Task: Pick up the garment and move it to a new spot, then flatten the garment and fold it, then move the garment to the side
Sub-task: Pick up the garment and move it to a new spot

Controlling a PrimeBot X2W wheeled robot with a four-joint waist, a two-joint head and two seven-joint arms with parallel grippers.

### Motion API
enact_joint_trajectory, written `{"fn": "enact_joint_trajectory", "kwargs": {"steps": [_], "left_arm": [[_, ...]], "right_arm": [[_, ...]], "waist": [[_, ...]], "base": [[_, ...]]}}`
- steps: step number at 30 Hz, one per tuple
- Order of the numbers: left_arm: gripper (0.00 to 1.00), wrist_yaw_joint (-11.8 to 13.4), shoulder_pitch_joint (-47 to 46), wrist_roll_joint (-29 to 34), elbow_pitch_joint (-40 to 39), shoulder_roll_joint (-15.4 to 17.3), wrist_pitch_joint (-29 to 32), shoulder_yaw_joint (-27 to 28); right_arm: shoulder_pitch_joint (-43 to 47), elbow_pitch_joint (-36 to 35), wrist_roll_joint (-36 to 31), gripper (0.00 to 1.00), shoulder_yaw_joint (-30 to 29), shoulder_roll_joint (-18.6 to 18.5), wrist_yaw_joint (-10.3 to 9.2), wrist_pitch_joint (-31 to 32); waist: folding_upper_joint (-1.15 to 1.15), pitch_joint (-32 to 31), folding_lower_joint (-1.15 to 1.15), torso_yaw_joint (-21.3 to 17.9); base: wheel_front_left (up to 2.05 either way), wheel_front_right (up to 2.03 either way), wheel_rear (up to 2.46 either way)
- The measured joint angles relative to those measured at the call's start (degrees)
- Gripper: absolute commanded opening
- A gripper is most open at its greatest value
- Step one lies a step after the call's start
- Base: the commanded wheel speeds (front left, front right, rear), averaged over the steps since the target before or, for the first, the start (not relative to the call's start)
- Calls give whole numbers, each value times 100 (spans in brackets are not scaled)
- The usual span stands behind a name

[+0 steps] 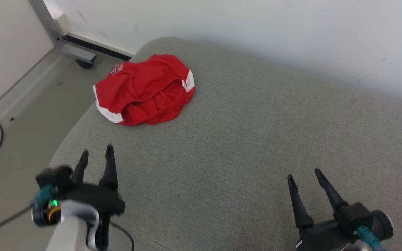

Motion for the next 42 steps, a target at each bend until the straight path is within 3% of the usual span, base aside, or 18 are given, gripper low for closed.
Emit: {"fn": "enact_joint_trajectory", "kwargs": {"steps": [7, 17, 25, 32, 33, 34, 42], "left_arm": [[100, -53, -1605, -480, 1188, 219, 296, 96], [100, 56, -2858, -635, 2496, 805, 559, 358], [100, 336, -3537, -552, 3142, 1178, 1139, 238], [100, 813, -3850, -511, 3531, 1494, 1432, 246], [56, 871, -3893, -503, 3562, 1552, 1466, 236], [0, 911, -3930, -492, 3588, 1604, 1482, 233], [0, 722, -4037, -515, 3722, 1753, 1815, 171]], "right_arm": [[-155, -764, -53, 100, 166, -469, 0, 503], [-218, -1582, -43, 100, 282, -715, 0, 795], [-298, -1926, -35, 100, 227, -735, 0, 778], [-386, -1864, -35, 100, 219, -637, 0, 684], [-411, -1845, -35, 100, 234, -625, 0, 661], [-440, -1822, -35, 100, 246, -603, 0, 649], [-554, -1457, 87, 100, 376, -485, 0, 428]], "waist": [[1, 482, 1, -310], [1, 1236, 1, -1403], [1, 1983, 2, -2128], [-1, 2457, -1, -2632], [-1, 2499, -1, -2695], [-1, 2533, -1, -2752], [-1, 2442, -1, -2917]], "base": [[0, 0, 0], [0, 0, 0], [0, 0, 0], [0, 0, 0], [0, 0, 0], [0, 0, 0], [0, 0, 0]]}}
